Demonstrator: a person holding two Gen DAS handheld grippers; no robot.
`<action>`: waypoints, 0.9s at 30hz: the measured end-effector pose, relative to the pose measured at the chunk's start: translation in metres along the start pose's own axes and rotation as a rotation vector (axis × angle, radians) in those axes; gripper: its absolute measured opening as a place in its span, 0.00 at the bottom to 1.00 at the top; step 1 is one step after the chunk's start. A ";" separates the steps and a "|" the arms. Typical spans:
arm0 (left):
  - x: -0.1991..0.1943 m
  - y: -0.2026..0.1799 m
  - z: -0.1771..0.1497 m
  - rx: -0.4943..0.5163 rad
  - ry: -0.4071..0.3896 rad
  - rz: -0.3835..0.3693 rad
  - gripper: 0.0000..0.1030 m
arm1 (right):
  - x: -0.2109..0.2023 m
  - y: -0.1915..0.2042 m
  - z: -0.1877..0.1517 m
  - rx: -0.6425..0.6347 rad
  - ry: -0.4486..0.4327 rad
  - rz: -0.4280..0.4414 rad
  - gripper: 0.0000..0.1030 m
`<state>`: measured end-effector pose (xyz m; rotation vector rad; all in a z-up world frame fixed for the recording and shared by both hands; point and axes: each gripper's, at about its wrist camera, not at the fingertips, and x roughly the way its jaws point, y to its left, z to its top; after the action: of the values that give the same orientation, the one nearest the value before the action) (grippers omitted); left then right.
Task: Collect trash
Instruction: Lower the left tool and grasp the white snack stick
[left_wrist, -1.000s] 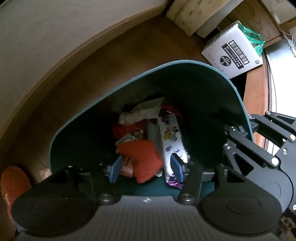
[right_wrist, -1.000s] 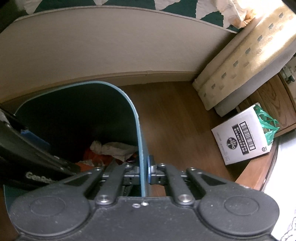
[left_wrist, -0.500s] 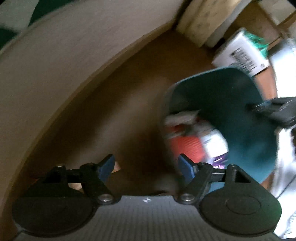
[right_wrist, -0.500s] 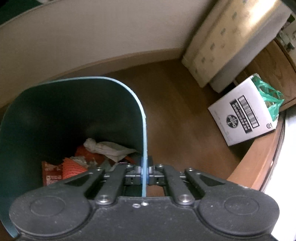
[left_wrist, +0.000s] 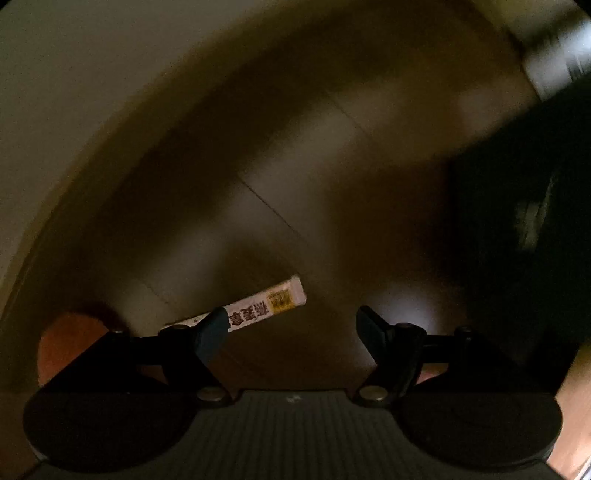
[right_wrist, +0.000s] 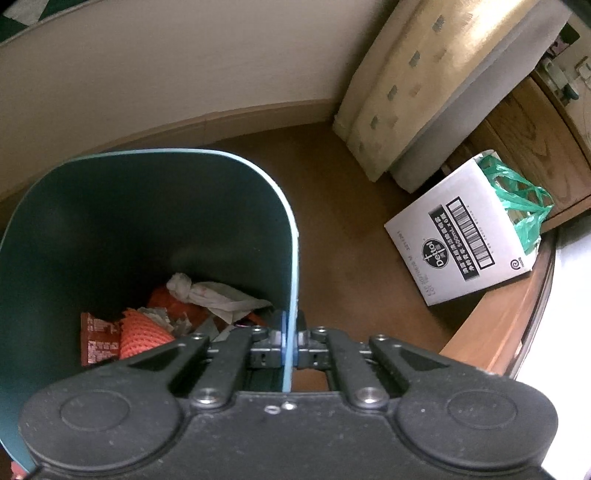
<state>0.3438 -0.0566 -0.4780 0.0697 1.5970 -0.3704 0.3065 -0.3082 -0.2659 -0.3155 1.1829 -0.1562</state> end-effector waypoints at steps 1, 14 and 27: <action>0.011 -0.002 -0.001 0.052 0.021 0.018 0.73 | 0.000 -0.002 -0.001 0.007 -0.001 0.001 0.02; 0.084 -0.016 -0.017 0.556 0.075 0.139 0.73 | 0.008 -0.015 -0.003 0.092 0.041 0.002 0.04; 0.111 0.003 -0.025 0.581 0.100 0.180 0.57 | 0.012 -0.016 -0.006 0.114 0.051 -0.015 0.06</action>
<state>0.3134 -0.0666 -0.5870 0.6797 1.5213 -0.6872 0.3066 -0.3279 -0.2733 -0.2213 1.2175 -0.2448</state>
